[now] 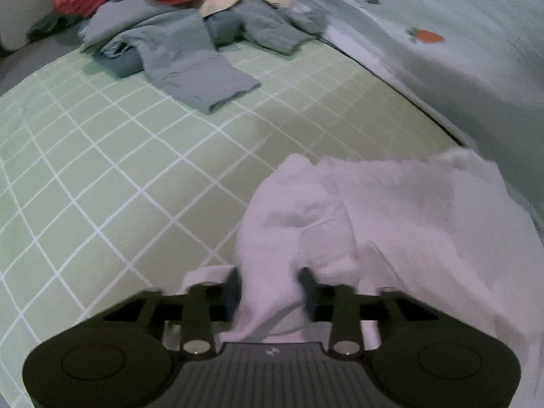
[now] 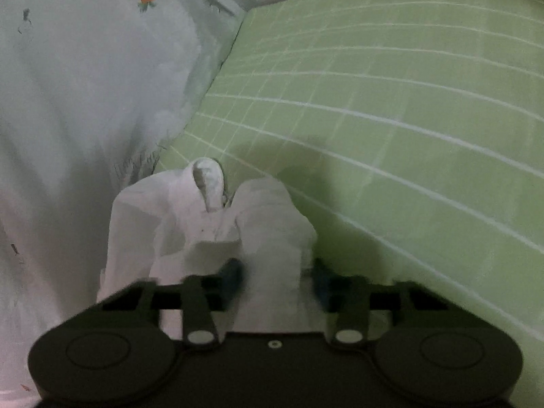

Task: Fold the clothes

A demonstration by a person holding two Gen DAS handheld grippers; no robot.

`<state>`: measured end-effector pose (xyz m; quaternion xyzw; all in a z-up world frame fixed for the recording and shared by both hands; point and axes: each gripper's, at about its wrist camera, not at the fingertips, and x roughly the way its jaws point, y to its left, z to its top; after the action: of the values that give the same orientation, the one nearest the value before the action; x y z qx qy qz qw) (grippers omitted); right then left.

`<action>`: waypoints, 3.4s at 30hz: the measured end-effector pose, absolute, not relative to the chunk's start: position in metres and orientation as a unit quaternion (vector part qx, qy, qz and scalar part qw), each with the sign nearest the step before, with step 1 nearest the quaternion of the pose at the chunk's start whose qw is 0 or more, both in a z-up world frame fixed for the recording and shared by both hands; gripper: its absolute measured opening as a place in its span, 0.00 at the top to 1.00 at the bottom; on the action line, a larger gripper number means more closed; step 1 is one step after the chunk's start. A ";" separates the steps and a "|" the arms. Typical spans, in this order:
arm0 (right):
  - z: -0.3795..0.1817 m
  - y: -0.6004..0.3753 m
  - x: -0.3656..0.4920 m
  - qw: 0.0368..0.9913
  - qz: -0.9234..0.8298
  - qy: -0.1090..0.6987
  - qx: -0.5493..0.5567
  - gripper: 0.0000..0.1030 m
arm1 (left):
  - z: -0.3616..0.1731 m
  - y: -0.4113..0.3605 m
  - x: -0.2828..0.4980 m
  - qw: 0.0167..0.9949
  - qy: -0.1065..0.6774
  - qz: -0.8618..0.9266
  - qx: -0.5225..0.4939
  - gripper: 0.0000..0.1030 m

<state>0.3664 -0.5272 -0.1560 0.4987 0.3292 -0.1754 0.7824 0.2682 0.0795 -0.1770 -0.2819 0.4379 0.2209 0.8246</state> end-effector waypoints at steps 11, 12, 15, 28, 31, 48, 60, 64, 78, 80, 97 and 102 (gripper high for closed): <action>-0.026 -0.531 0.508 0.870 -0.120 0.194 0.438 0.90 | -0.086 0.102 0.424 0.877 0.350 0.189 -0.271 0.89; -0.005 -0.530 0.516 0.879 -0.115 0.173 0.429 0.90 | -0.067 0.102 0.435 0.888 0.329 0.184 -0.264 0.89; 0.063 -0.531 0.516 0.904 -0.101 0.100 0.402 0.90 | -0.006 0.105 0.443 0.916 0.250 0.171 -0.261 0.89; 0.083 -0.568 0.351 0.907 -0.161 0.039 0.386 0.89 | 0.028 0.128 0.294 0.928 0.157 0.210 -0.266 0.88; 0.018 -0.573 0.307 0.879 -0.209 0.116 0.412 0.88 | -0.028 0.129 0.254 0.903 0.230 0.243 -0.271 0.88; -0.138 -0.561 0.229 0.772 -0.297 0.288 0.483 0.40 | -0.157 0.138 0.121 0.796 0.379 0.342 -0.325 0.58; -0.107 -0.557 0.246 0.833 -0.262 0.304 0.380 0.95 | -0.179 0.116 0.118 0.793 0.418 0.341 -0.281 0.51; -0.080 -0.565 0.230 0.848 -0.308 0.286 0.323 0.95 | -0.181 0.119 0.108 0.792 0.415 0.343 -0.288 0.50; -0.085 -0.450 0.247 0.849 -0.344 0.385 0.107 0.18 | -0.179 0.178 0.085 0.779 0.430 0.384 -0.247 0.39; -0.083 -0.422 0.249 0.863 -0.322 0.381 0.077 0.11 | -0.173 0.184 0.091 0.792 0.429 0.370 -0.226 0.39; -0.114 -0.290 0.307 0.889 -0.154 0.424 0.082 0.01 | -0.160 0.163 0.193 0.870 0.419 0.216 -0.144 0.32; -0.125 -0.274 0.333 0.887 -0.130 0.438 0.069 0.01 | -0.159 0.169 0.225 0.876 0.416 0.204 -0.137 0.32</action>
<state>0.3329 -0.2741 -0.1248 0.0694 0.4381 -0.1304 0.8867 0.2251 0.1688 -0.1593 -0.1372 0.4159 0.2039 0.8756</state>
